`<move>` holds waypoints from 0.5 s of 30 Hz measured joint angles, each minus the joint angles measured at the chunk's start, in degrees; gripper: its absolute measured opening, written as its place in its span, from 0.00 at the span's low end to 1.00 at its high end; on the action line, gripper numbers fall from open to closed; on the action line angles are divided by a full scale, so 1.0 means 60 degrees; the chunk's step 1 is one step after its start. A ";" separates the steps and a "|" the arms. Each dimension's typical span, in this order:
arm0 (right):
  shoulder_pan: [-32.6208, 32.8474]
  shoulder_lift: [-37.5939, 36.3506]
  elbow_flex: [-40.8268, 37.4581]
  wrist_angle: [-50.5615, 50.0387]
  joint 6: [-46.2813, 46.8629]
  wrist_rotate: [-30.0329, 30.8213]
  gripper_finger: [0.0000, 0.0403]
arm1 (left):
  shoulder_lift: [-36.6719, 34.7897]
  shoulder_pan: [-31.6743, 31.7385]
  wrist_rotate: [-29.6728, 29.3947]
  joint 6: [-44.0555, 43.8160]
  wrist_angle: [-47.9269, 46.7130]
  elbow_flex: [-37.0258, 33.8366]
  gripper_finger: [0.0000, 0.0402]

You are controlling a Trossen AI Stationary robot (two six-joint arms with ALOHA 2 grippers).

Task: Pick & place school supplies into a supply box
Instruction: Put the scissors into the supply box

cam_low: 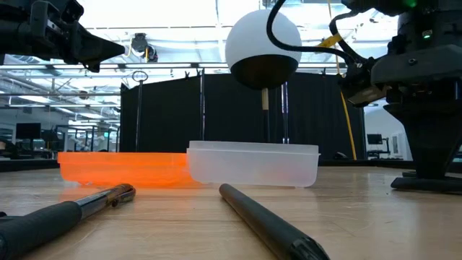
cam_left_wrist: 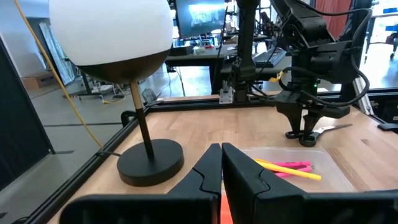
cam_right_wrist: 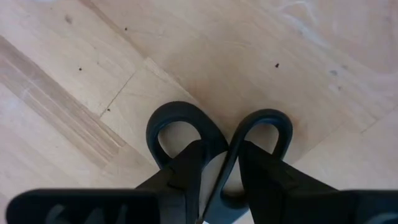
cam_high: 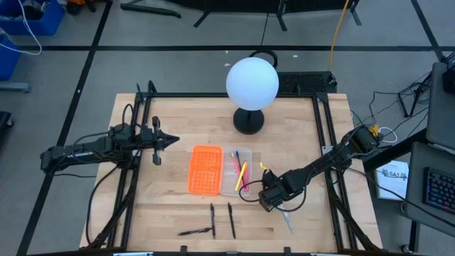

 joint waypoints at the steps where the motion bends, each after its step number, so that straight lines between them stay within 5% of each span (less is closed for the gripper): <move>1: 0.0004 0.0002 -0.0097 0.0046 0.0030 -0.0012 0.24 | 0.0000 -0.0004 0.0000 0.0000 0.0000 0.0000 0.05; 5: 0.0035 0.0007 -0.0496 0.0191 -0.0115 -0.0259 0.26 | 0.0000 -0.0002 0.0003 -0.0043 0.0000 0.0000 0.05; 15: 0.0095 0.0004 -0.0959 0.0258 -0.0119 0.0227 0.50 | 0.0004 0.0000 0.0016 -0.0183 -0.0012 0.0000 0.05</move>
